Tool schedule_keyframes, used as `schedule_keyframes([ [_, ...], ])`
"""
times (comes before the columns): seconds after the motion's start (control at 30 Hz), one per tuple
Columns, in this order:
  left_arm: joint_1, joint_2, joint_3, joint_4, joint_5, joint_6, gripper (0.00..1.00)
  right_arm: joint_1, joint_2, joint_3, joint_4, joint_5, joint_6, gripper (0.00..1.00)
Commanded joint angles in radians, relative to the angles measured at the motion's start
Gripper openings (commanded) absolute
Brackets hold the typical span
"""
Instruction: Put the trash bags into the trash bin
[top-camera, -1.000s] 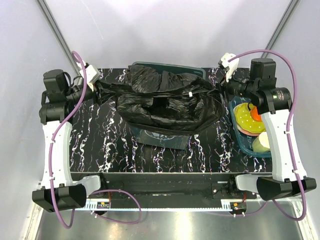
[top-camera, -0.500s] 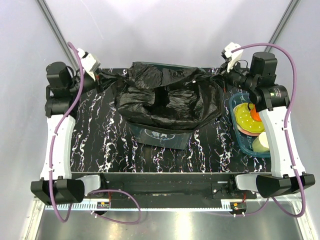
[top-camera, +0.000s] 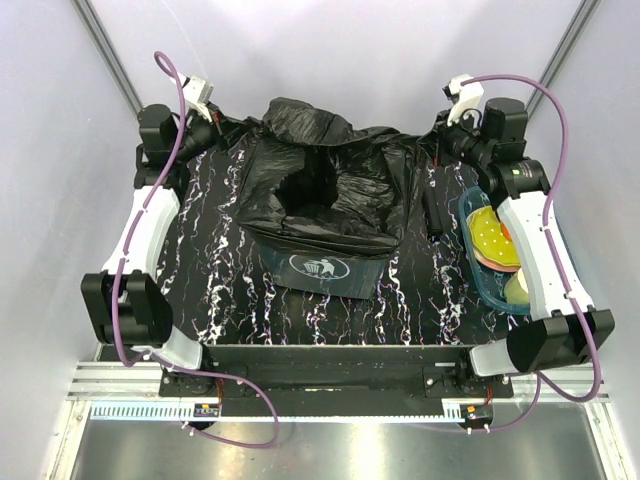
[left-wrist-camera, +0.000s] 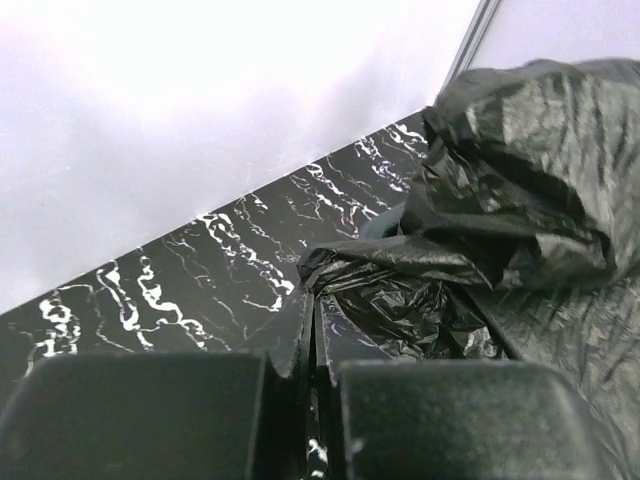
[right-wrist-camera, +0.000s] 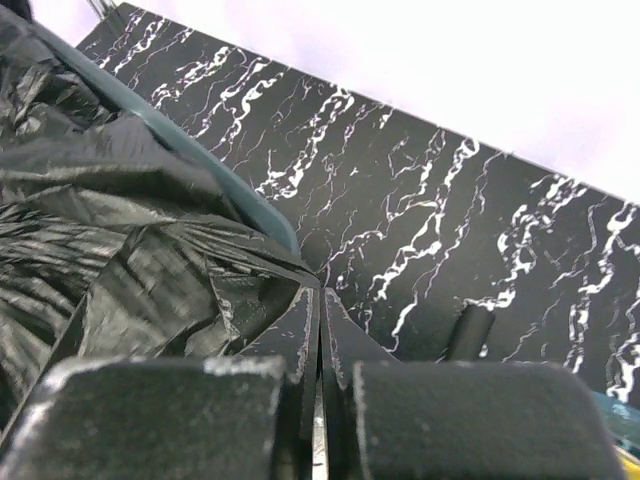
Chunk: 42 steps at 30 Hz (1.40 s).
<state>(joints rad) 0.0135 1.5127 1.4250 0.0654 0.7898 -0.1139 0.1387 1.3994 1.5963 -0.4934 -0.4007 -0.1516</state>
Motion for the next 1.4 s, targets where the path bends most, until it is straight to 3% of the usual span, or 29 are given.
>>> schedule_keyframes([
  [0.0, -0.007, 0.058, 0.051, 0.185, -0.054, -0.159, 0.0, 0.004, 0.044, -0.009, 0.104, 0.034, 0.145, 0.0],
  [0.23, -0.038, 0.098, 0.068, 0.036, -0.058, -0.132, 0.04, -0.027, 0.131, -0.018, 0.082, 0.0, 0.251, 0.0],
  [0.37, -0.033, 0.038, -0.033, 0.072, -0.005, -0.096, 0.12, -0.048, 0.124, -0.064, 0.09, -0.093, 0.274, 0.0],
  [0.57, -0.015, -0.013, -0.003, -0.009, -0.038, -0.037, 0.0, -0.063, 0.09, -0.11, 0.113, -0.086, 0.244, 0.0],
  [0.87, -0.018, 0.101, 0.072, -0.199, -0.081, -0.033, 0.0, -0.073, 0.151, -0.156, 0.085, -0.118, 0.254, 0.0],
  [1.2, -0.021, 0.196, 0.092, -0.213, -0.08, -0.165, 0.0, -0.074, 0.19, -0.18, 0.11, -0.139, 0.28, 0.0],
  [1.37, -0.02, 0.262, 0.121, -0.32, -0.052, -0.213, 0.0, -0.074, 0.193, -0.206, 0.105, -0.144, 0.285, 0.0],
])
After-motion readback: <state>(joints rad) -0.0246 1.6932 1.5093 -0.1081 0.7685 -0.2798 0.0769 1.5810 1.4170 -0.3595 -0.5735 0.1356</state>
